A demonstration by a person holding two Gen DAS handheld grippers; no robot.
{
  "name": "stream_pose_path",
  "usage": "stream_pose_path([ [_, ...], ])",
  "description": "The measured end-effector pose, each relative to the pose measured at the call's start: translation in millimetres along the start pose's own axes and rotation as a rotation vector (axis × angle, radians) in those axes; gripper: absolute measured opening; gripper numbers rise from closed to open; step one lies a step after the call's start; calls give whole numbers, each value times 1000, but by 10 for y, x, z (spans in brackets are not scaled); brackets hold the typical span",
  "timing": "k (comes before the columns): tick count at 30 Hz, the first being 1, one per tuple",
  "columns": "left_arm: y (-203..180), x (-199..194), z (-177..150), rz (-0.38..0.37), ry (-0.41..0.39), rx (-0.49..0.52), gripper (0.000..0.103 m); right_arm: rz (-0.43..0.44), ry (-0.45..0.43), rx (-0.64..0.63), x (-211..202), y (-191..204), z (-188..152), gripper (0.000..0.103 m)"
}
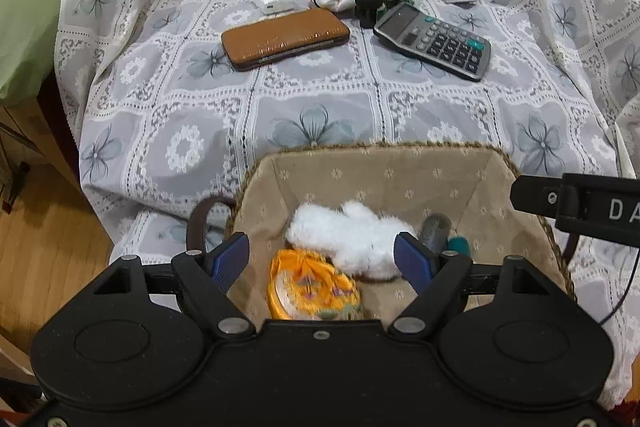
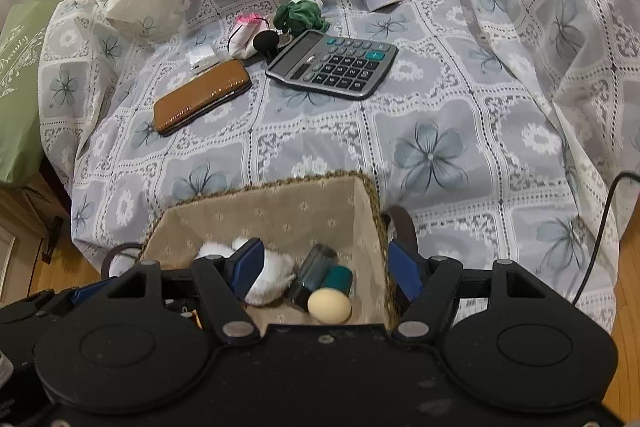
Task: Organize soft objects
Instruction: 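Withdraw both grippers from the basket toward the white packet and green plush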
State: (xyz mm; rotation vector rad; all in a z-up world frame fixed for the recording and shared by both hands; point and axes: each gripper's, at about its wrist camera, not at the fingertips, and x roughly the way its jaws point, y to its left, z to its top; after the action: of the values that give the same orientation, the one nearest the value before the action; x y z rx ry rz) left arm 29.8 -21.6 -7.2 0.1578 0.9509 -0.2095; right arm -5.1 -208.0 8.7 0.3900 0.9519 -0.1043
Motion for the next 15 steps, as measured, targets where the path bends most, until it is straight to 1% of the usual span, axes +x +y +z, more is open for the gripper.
stream_pose_path([
  [6,59,89,250,12,-17,-4,76,-16,2,-12,156,7,248,69],
  [15,160,316,670,34,-31,-14,76,-36,12,-34,502,16,659,69],
])
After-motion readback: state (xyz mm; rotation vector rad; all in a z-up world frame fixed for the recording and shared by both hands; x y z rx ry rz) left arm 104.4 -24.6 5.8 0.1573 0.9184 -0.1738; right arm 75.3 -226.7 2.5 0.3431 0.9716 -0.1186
